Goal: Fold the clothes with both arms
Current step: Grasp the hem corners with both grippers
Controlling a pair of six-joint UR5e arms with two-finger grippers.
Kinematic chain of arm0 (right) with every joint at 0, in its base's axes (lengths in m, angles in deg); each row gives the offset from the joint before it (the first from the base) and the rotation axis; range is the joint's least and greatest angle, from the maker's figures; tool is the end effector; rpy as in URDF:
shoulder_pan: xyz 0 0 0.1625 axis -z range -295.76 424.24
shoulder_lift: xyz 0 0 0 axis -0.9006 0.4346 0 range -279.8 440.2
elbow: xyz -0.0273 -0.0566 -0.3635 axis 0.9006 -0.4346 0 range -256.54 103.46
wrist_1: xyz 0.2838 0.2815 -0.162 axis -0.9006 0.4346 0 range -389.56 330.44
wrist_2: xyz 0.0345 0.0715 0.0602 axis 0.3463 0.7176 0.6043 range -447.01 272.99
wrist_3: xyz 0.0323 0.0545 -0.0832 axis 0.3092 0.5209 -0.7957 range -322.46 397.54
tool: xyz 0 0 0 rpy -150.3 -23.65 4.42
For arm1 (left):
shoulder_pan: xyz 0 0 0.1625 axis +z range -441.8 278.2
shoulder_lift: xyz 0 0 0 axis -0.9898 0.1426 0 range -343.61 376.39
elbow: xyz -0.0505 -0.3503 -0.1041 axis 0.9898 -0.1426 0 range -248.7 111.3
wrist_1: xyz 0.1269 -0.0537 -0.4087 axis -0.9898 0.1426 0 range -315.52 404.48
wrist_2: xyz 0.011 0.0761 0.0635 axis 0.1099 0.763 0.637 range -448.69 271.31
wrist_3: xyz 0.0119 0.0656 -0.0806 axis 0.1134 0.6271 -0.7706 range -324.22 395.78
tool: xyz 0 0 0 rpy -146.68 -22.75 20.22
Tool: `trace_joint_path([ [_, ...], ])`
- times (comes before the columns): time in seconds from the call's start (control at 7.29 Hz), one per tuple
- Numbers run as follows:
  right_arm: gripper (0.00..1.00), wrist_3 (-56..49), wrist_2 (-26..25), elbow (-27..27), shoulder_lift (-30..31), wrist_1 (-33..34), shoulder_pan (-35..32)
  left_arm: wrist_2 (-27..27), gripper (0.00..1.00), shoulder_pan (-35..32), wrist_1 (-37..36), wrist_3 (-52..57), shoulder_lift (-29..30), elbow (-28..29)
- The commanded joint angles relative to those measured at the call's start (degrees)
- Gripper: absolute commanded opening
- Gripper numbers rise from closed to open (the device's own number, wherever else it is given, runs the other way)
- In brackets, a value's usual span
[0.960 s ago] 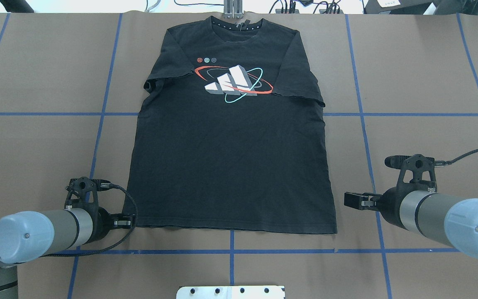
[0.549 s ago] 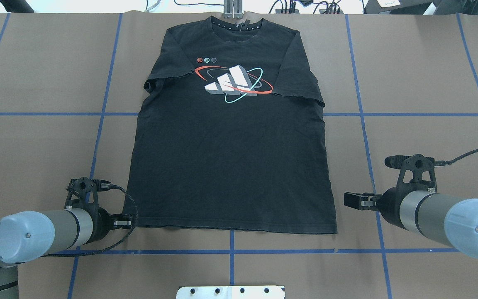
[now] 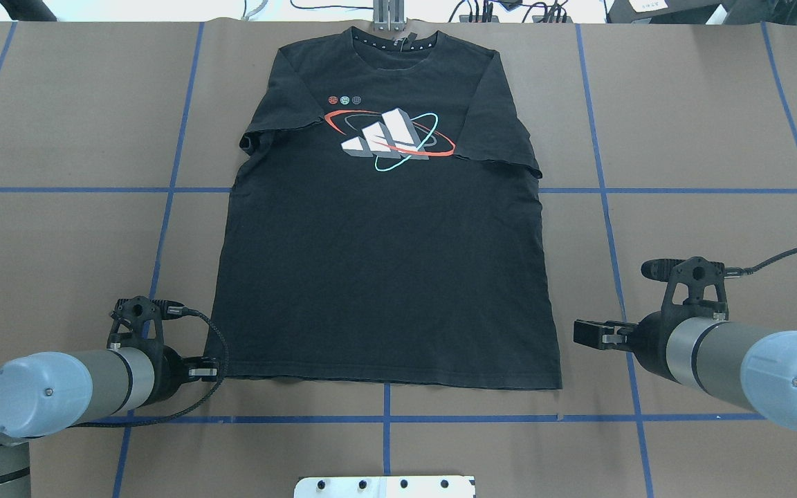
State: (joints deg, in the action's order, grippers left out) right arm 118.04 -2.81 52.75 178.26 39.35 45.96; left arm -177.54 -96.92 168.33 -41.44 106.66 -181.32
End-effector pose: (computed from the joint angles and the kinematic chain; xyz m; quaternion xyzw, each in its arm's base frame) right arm -0.3748 -0.2752 0.2998 0.1497 -0.4165 0.0908 0.8921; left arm 0.4684 -0.2667 0.3458 0.1232 0.4590 -0.0227 0.8795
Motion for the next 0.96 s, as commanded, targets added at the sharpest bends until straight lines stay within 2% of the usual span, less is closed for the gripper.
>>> trace_joint_path([
  [0.0,1.00,0.0,0.0,0.0,-0.1,0.0,0.0,0.2,0.00,0.0,0.0,-0.3,0.0,-0.1],
  [0.55,1.00,0.1,-0.2,-0.8,-0.1,0.0,1.1,0.2,0.00,-0.1,0.0,-0.3,0.2,-1.6],
  [0.82,0.99,3.0,-5.2,-3.8,-1.1,-0.8,5.2,0.4,0.00,-0.1,0.1,-0.3,0.1,-2.5],
])
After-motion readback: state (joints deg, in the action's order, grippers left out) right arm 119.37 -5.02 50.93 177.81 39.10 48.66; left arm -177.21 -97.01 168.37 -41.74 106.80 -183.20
